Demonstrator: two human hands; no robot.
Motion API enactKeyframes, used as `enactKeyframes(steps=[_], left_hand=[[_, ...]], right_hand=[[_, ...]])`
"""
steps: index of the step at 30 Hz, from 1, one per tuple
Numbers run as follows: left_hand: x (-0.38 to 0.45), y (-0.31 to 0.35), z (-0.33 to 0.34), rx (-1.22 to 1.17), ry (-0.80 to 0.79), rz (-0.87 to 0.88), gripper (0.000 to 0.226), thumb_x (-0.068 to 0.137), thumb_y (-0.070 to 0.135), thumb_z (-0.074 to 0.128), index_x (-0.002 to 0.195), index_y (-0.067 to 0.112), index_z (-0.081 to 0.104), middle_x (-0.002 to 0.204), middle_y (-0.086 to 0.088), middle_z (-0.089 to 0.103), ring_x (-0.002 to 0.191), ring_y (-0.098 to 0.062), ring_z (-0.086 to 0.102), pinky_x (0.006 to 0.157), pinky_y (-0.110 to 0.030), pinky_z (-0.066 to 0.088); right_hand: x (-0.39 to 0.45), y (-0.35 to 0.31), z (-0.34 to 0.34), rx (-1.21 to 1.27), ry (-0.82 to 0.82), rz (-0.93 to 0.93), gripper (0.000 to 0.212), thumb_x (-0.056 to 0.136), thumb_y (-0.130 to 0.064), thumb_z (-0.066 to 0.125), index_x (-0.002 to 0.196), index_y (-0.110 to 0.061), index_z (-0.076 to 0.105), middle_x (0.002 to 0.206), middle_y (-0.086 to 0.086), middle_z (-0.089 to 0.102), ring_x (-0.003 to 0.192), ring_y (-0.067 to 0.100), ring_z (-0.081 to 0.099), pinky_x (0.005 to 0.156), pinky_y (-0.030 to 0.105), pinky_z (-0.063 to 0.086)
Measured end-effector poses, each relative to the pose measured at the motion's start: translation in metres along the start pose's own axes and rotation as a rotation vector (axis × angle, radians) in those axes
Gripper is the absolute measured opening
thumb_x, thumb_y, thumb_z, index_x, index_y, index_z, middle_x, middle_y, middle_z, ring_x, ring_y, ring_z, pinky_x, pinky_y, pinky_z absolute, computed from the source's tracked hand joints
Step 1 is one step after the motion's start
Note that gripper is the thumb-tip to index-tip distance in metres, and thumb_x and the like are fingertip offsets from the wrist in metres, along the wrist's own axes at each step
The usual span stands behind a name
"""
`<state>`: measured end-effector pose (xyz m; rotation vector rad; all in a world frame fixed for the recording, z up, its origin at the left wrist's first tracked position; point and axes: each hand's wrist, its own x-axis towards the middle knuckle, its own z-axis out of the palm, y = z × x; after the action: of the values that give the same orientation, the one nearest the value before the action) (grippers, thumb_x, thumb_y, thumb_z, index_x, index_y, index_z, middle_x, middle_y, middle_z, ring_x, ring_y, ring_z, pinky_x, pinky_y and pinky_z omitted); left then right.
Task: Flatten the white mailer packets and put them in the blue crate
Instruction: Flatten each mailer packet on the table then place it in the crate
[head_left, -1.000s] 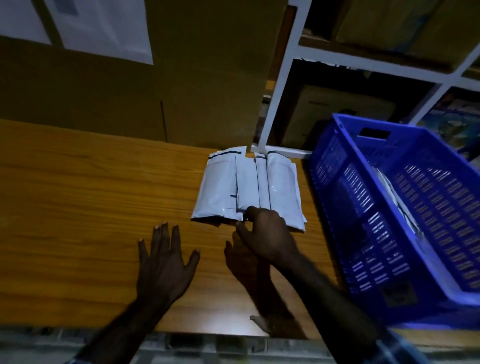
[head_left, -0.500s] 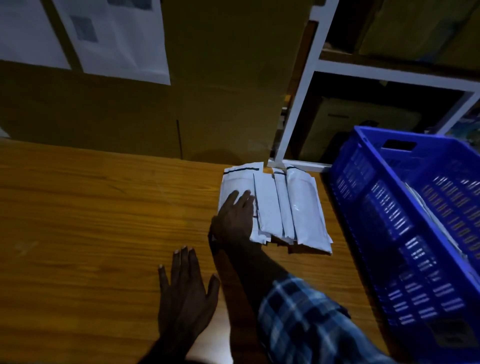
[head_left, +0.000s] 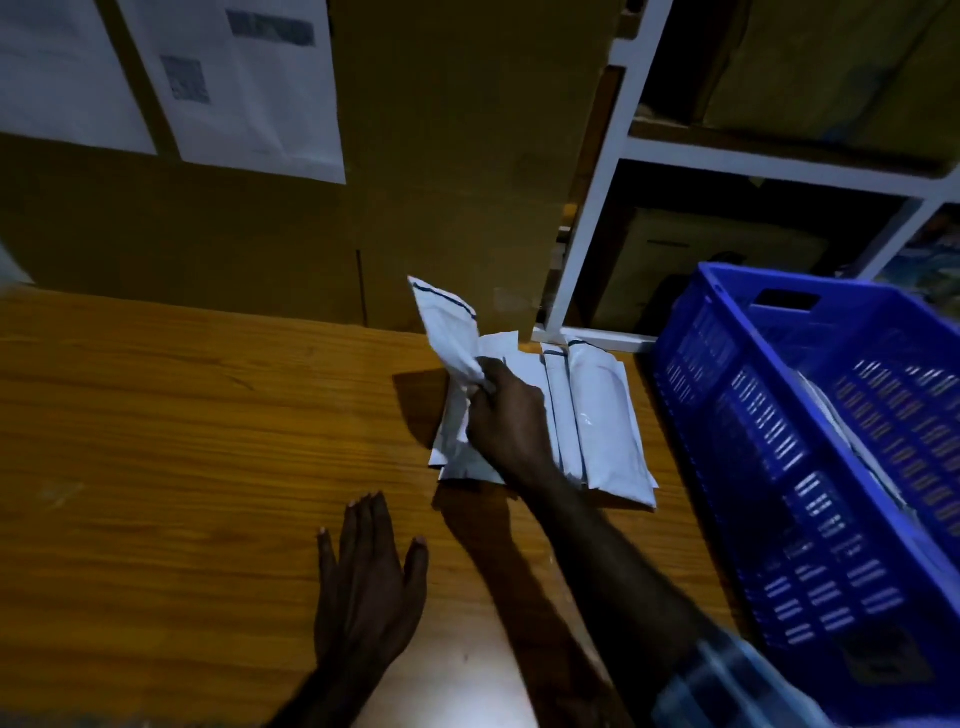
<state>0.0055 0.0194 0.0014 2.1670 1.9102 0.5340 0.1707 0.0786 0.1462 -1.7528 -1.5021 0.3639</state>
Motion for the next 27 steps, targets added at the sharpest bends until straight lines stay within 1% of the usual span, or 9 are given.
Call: enactKeyframes(steps=[2, 6, 9, 12, 15, 17, 19, 24, 27], left_hand=[[0.001, 0.001, -0.006, -0.165, 0.039, -0.022, 0.078, 0.092, 0.058, 0.011, 0.153, 0.012, 0.025, 0.156, -0.009, 0.032, 0.145, -0.024, 0.028, 0.121, -0.043, 0.007], [-0.002, 0.006, -0.025, -0.643, 0.215, -0.193, 0.066, 0.093, 0.049, 0.025, 0.151, 0.018, 0.032, 0.153, -0.005, 0.038, 0.14, -0.021, 0.036, 0.112, -0.033, 0.024], [-0.004, 0.0, -0.027, -0.96, 0.354, -0.264, 0.058, 0.093, 0.051, 0.037, 0.143, 0.024, 0.045, 0.141, 0.0, 0.05, 0.131, -0.017, 0.047, 0.101, -0.036, 0.037], [-0.013, -0.003, -0.028, -1.21, 0.213, -0.3, 0.052, 0.092, 0.053, 0.055, 0.14, 0.034, 0.049, 0.143, 0.003, 0.051, 0.132, -0.013, 0.046, 0.104, -0.05, 0.039], [-0.028, 0.001, -0.03, -1.066, 0.048, -0.106, 0.059, 0.087, 0.047, 0.06, 0.142, 0.03, 0.048, 0.145, 0.006, 0.05, 0.133, -0.008, 0.044, 0.101, -0.042, 0.043], [-0.034, -0.002, -0.027, -0.835, 0.012, 0.1, 0.064, 0.088, 0.057, 0.053, 0.143, 0.026, 0.047, 0.147, 0.008, 0.047, 0.136, -0.005, 0.041, 0.107, -0.034, 0.039], [-0.038, -0.006, -0.023, -0.615, -0.043, 0.231, 0.065, 0.092, 0.06, 0.042, 0.146, 0.024, 0.042, 0.152, 0.011, 0.039, 0.14, -0.002, 0.034, 0.113, -0.03, 0.031], [-0.042, 0.001, -0.013, -0.283, -0.108, 0.324, 0.072, 0.093, 0.062, 0.013, 0.152, 0.023, 0.026, 0.155, 0.015, 0.018, 0.145, 0.001, 0.015, 0.118, -0.02, 0.011], [-0.036, -0.006, -0.006, -0.185, -0.081, 0.412, 0.064, 0.1, 0.051, 0.013, 0.154, 0.017, 0.022, 0.16, 0.005, 0.013, 0.149, -0.008, 0.008, 0.12, -0.029, 0.009]], right_hand=[[-0.019, -0.001, -0.027, 0.035, -0.092, -0.107, 0.032, 0.096, -0.012, 0.054, 0.127, -0.016, 0.062, 0.107, 0.008, 0.073, 0.092, 0.024, 0.067, 0.068, 0.023, 0.043], [-0.075, 0.026, -0.071, -0.066, -0.246, -0.216, 0.034, 0.093, -0.006, 0.058, 0.124, -0.018, 0.065, 0.118, 0.0, 0.069, 0.106, 0.01, 0.062, 0.088, 0.022, 0.049], [-0.112, 0.057, -0.078, -0.171, -0.342, -0.257, 0.032, 0.085, -0.015, 0.065, 0.115, -0.023, 0.067, 0.112, -0.004, 0.069, 0.101, 0.009, 0.06, 0.084, 0.021, 0.044], [-0.13, 0.082, -0.068, -0.276, -0.441, -0.349, 0.035, 0.07, -0.024, 0.071, 0.105, -0.027, 0.067, 0.103, -0.008, 0.07, 0.095, 0.014, 0.064, 0.081, 0.029, 0.046], [-0.139, 0.097, -0.054, -0.299, -0.442, -0.385, 0.036, 0.07, -0.02, 0.069, 0.106, -0.023, 0.069, 0.108, -0.003, 0.07, 0.103, 0.02, 0.064, 0.095, 0.035, 0.043], [-0.143, 0.098, -0.043, -0.333, -0.408, -0.379, 0.032, 0.08, -0.025, 0.059, 0.11, -0.02, 0.069, 0.118, 0.003, 0.068, 0.114, 0.025, 0.06, 0.107, 0.05, 0.035], [-0.145, 0.092, -0.031, -0.399, -0.38, -0.398, 0.037, 0.088, -0.033, 0.042, 0.109, -0.018, 0.069, 0.123, 0.006, 0.067, 0.119, 0.026, 0.058, 0.109, 0.058, 0.03], [-0.158, 0.074, 0.007, -0.524, -0.326, -0.378, 0.051, 0.099, -0.031, 0.028, 0.132, -0.004, 0.056, 0.139, 0.017, 0.055, 0.134, 0.031, 0.046, 0.118, 0.055, 0.023], [-0.172, 0.076, 0.03, -0.523, -0.269, -0.32, 0.05, 0.102, -0.024, 0.03, 0.141, 0.004, 0.046, 0.148, 0.024, 0.045, 0.142, 0.036, 0.037, 0.116, 0.056, 0.026]])
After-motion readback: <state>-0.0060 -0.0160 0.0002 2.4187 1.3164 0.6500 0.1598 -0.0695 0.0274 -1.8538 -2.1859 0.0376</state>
